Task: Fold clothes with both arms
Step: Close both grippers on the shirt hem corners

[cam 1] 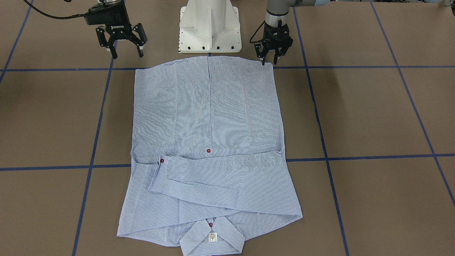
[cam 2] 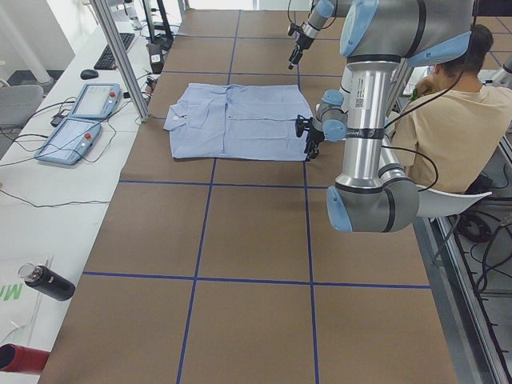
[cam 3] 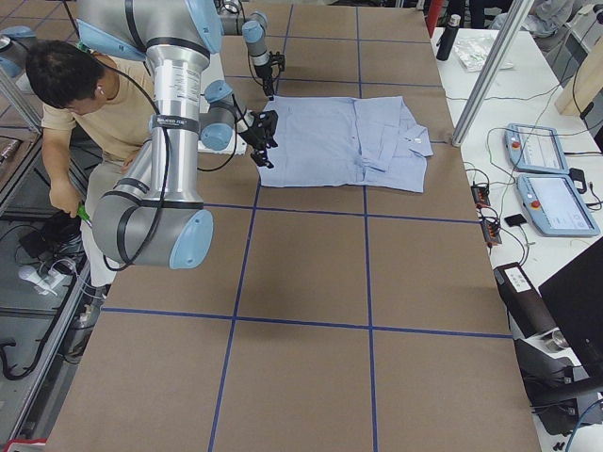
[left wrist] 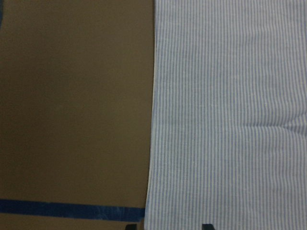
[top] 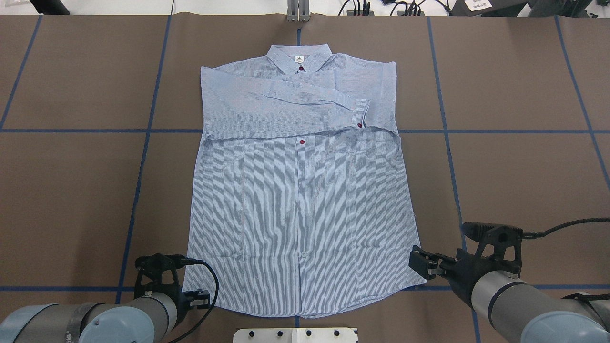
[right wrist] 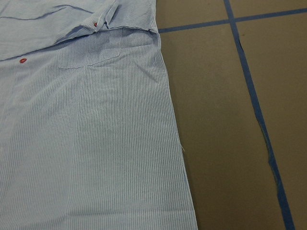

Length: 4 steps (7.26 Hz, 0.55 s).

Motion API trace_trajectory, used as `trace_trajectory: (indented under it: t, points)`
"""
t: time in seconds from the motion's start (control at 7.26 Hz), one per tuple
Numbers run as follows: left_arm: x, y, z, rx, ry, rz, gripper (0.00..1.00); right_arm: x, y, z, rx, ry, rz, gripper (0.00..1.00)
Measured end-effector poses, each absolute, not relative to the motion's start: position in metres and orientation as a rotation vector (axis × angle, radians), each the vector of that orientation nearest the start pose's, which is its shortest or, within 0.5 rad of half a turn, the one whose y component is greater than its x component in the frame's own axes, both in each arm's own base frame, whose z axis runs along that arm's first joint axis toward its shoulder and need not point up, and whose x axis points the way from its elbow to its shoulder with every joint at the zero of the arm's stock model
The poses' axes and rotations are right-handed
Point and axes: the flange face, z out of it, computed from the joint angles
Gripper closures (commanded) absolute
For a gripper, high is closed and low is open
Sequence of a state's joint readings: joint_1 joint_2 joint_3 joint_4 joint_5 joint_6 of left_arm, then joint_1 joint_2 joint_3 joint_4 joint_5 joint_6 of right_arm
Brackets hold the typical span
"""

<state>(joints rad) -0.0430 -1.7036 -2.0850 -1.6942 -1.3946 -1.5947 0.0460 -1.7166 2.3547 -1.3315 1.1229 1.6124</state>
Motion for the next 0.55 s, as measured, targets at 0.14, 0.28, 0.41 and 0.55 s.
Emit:
trace_trajectory:
  t: [0.14,0.28,0.41,0.55]
  points:
    - [0.5031,-0.1725,0.3489,0.174,0.766,-0.131,0.56,-0.3775,-0.194,0.3301,0.421,-0.863,0.277,0.0]
    - [0.5042,-0.1725,0.3488,0.174,0.766,-0.131,0.67,-0.3776,-0.194,0.3302,0.421,-0.862,0.277,0.0]
    - [0.5056,-0.1722,0.3488,0.173,0.766,-0.131,0.79,-0.3778,-0.194,0.3305,0.422,-0.862,0.277,0.0]
    - [0.5066,-0.1719,0.3488,0.17,0.767,-0.129,0.83,-0.3779,-0.194,0.3306,0.422,-0.861,0.276,0.0]
